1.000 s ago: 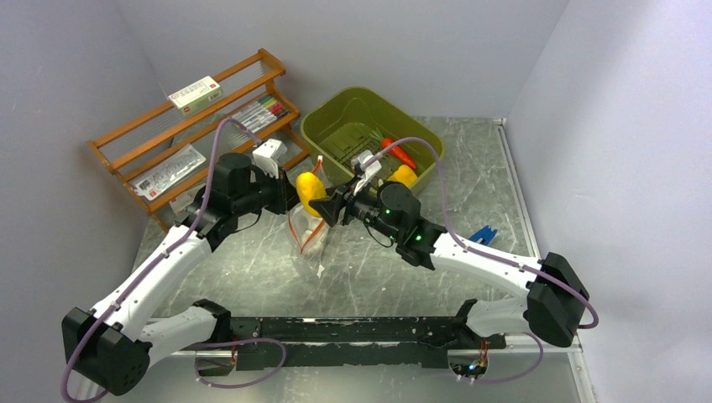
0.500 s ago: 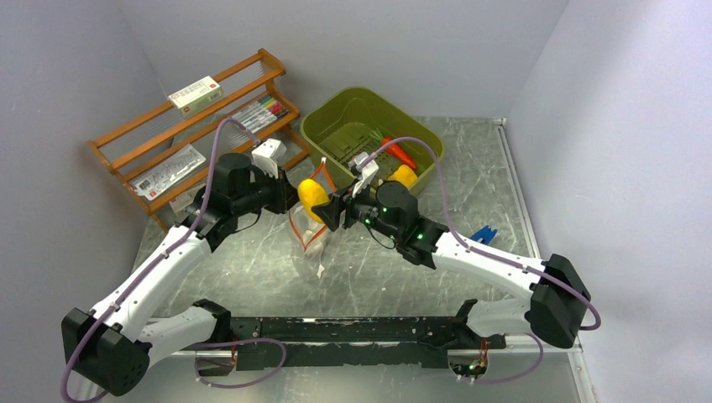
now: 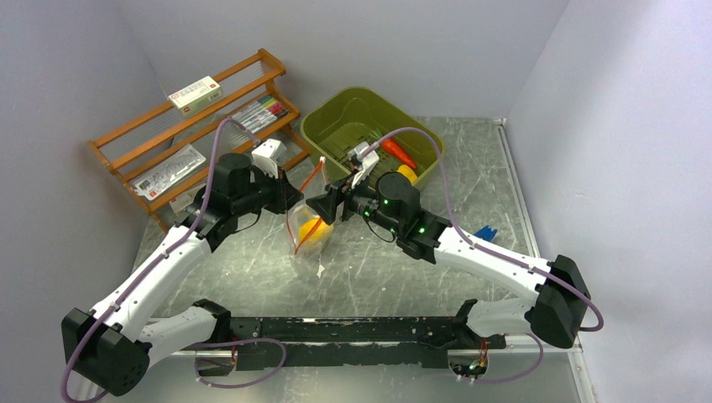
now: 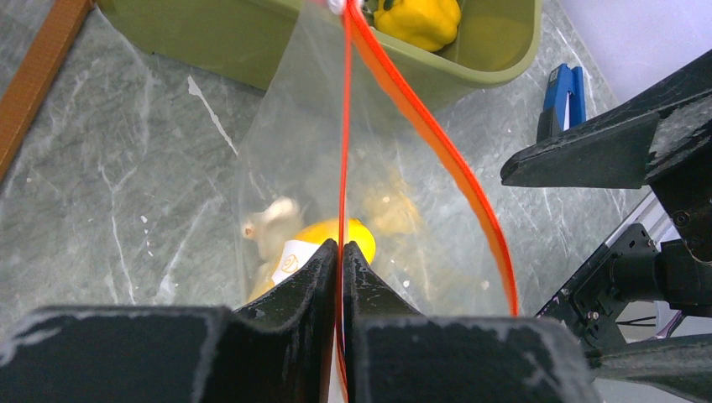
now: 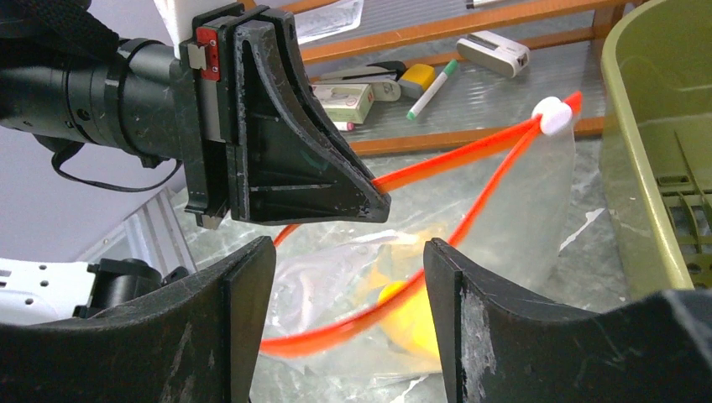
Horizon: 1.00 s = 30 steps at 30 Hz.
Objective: Place the food in the zip-top bag and seal the zipper
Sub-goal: Place the fake fruit in the zipper food storage bag.
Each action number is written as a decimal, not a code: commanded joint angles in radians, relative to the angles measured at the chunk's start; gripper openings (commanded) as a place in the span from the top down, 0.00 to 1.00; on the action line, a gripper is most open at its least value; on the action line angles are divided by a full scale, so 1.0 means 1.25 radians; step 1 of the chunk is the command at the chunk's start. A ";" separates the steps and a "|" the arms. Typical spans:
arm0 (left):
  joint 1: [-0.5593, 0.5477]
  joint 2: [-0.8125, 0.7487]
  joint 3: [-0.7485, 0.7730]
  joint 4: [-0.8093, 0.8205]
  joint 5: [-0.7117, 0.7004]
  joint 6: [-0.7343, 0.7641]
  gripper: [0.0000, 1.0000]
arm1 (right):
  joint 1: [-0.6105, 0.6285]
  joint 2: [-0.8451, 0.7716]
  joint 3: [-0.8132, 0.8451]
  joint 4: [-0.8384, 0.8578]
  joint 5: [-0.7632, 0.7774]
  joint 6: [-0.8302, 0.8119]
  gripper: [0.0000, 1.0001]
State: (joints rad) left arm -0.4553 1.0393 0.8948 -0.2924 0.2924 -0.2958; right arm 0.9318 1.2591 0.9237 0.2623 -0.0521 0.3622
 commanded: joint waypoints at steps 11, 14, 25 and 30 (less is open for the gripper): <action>0.000 -0.009 -0.005 0.006 0.006 0.009 0.93 | 0.004 -0.032 0.076 -0.100 0.087 -0.022 0.36; 0.000 -0.004 -0.004 0.009 0.006 0.005 0.93 | -0.002 -0.020 0.102 -0.098 0.134 -0.077 0.36; 0.000 -0.002 -0.023 0.032 0.037 0.014 0.93 | -0.108 0.138 0.314 -0.291 0.303 -0.183 0.37; 0.000 0.002 -0.023 0.037 0.039 0.030 0.93 | -0.187 0.209 0.358 -0.341 0.313 -0.218 0.41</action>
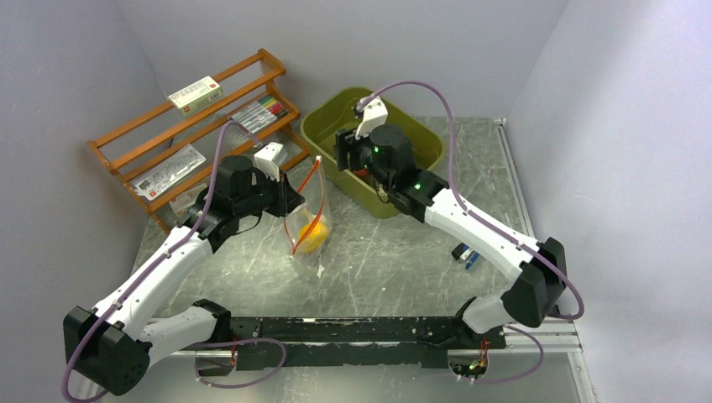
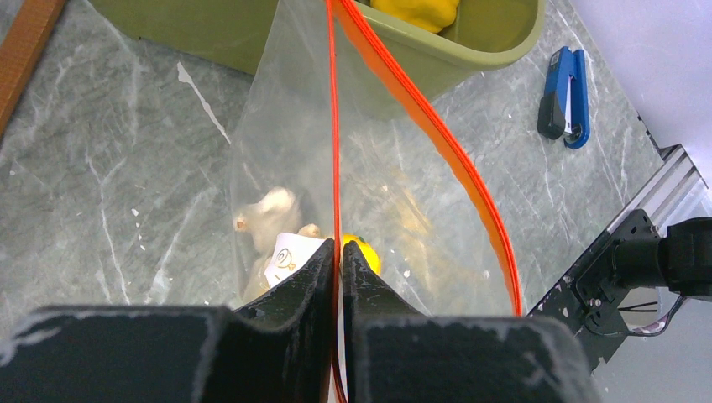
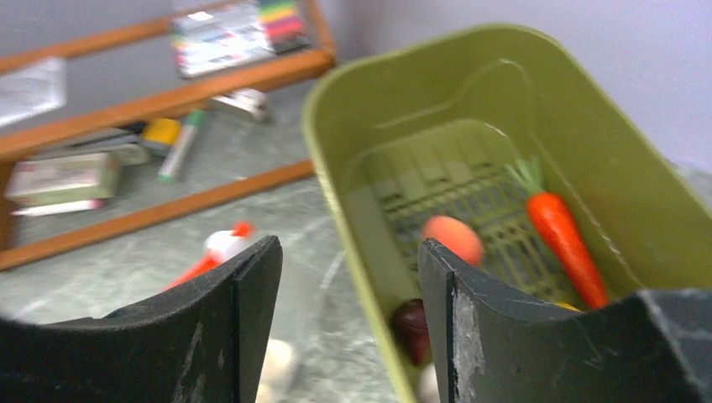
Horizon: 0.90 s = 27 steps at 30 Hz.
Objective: Place the food in the zip-top bag and seal the zipper
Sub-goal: Place the fake fruit in the zipper food storage bag, then pick up the fake vegetable from the bin.
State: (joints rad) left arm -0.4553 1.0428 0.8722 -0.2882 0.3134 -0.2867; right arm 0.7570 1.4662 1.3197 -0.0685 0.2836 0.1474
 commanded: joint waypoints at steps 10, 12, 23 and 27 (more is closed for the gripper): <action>0.000 0.039 0.001 0.024 0.052 0.026 0.93 | -0.126 0.263 0.192 -0.164 0.117 -0.177 0.43; 0.000 0.038 0.001 0.028 0.058 0.024 0.93 | -0.142 0.304 0.224 -0.165 0.101 -0.200 0.43; 0.000 0.024 -0.005 0.036 0.061 0.017 0.93 | -0.207 0.537 0.395 -0.264 0.069 -0.257 0.43; 0.000 0.030 -0.001 0.037 0.066 0.018 0.93 | -0.225 0.586 0.424 -0.262 0.108 -0.281 0.40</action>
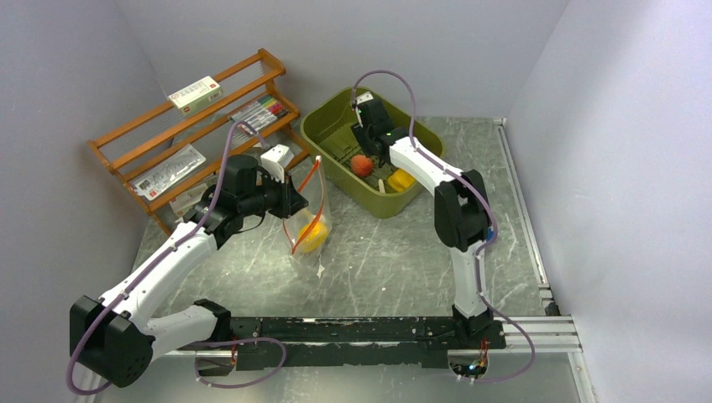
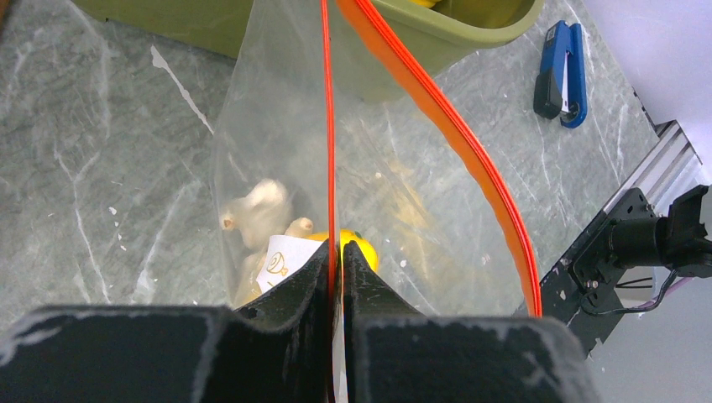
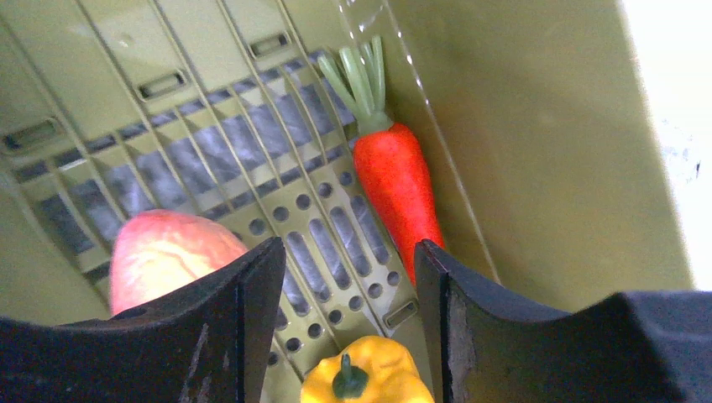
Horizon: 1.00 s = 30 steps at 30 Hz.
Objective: Place the food in the zip-top bag and seal the zipper
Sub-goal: Pick up the fake vegetable from the bin.
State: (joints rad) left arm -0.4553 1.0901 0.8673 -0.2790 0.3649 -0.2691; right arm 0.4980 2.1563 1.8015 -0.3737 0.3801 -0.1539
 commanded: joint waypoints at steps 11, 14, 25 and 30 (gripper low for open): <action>0.000 -0.005 0.008 0.031 0.032 0.004 0.93 | -0.053 0.121 0.125 -0.019 0.040 -0.098 0.40; 0.000 -0.007 0.008 0.028 0.028 0.004 0.93 | -0.059 0.136 0.133 -0.016 0.035 -0.102 0.42; 0.001 -0.010 0.007 0.033 0.032 0.003 0.93 | -0.068 0.187 0.166 -0.022 0.025 -0.114 0.43; 0.001 -0.007 0.009 0.035 0.031 0.002 0.93 | -0.068 0.176 0.130 0.015 0.048 -0.133 0.43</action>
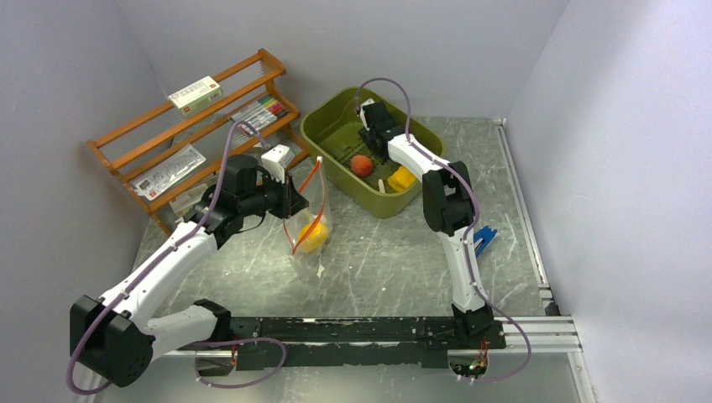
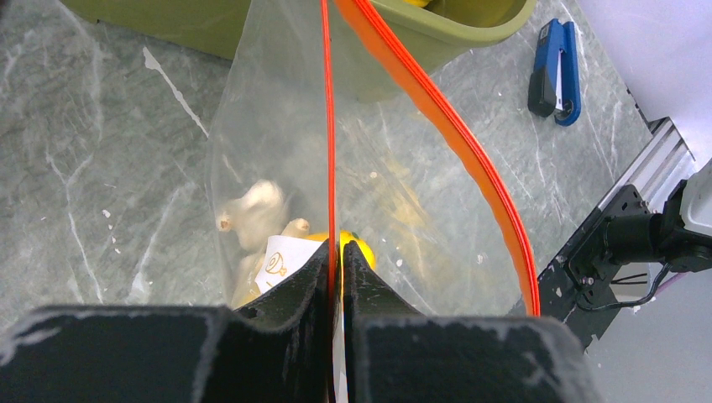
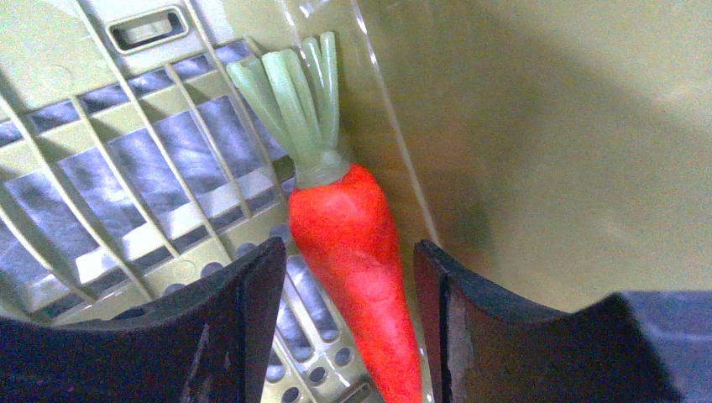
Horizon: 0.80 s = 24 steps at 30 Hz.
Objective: Place the food in the zip-top bag and seal the zipper
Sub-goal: Pick up the fake vegetable from the bin.
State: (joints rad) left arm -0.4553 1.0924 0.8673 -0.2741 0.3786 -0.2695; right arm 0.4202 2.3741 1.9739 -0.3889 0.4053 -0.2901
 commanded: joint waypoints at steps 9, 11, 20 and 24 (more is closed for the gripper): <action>0.002 -0.011 0.007 0.033 0.022 -0.001 0.93 | -0.016 0.014 -0.016 0.043 -0.022 -0.043 0.44; 0.002 -0.010 0.006 0.034 0.024 -0.001 0.93 | -0.016 0.023 -0.005 0.037 -0.017 -0.046 0.44; 0.003 -0.011 0.004 0.035 0.023 -0.001 0.93 | -0.017 0.020 -0.023 0.077 0.014 -0.065 0.55; 0.005 -0.012 0.005 0.036 0.025 -0.002 0.93 | -0.015 -0.017 -0.049 0.101 0.008 -0.066 0.62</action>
State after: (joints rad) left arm -0.4549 1.0924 0.8673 -0.2733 0.3828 -0.2699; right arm 0.4122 2.4004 1.9495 -0.3119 0.3992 -0.3599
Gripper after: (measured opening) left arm 0.071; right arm 0.458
